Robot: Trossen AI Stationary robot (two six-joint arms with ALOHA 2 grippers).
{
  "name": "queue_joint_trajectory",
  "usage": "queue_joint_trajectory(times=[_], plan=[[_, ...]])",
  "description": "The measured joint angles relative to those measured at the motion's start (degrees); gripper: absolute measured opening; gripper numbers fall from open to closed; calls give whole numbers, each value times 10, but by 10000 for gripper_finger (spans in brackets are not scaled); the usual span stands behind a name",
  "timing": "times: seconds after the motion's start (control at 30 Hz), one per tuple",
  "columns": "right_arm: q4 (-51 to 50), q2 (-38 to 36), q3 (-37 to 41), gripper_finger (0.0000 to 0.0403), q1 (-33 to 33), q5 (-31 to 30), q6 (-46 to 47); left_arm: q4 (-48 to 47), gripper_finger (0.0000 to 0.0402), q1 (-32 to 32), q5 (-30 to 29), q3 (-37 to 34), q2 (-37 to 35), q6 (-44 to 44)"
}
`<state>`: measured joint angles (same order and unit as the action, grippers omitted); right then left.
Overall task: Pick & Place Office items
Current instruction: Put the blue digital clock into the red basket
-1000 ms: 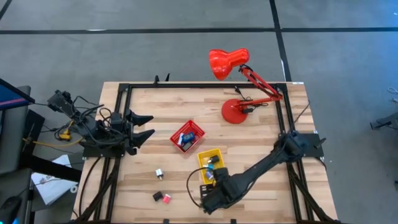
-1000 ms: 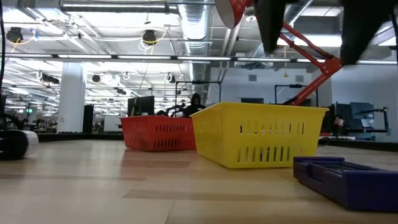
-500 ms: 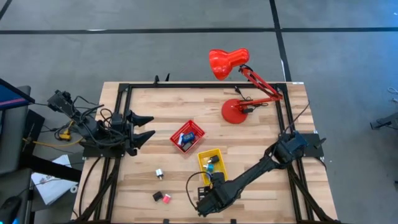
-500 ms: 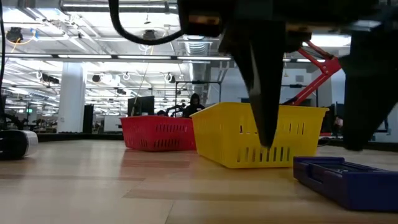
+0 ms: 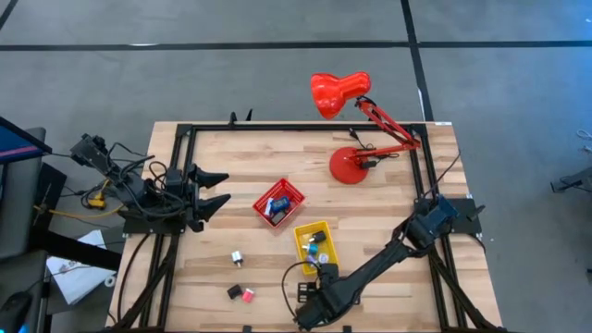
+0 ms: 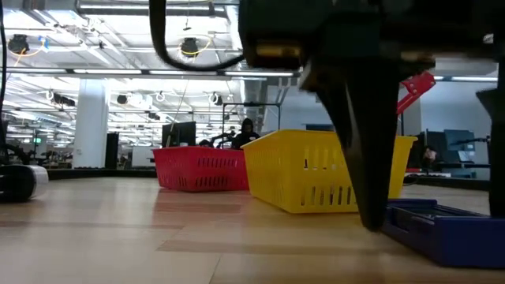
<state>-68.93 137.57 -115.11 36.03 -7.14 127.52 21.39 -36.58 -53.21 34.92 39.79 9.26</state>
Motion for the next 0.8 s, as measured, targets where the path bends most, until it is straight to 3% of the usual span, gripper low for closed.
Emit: queue_joint_trajectory(times=[0.43,0.8], plan=[[15,12,-1,258,-1,7,-6,0,324,0,0,0,0,0],[15,10,0,132,-1,13,-31,0,324,0,-2,0,0,0]])
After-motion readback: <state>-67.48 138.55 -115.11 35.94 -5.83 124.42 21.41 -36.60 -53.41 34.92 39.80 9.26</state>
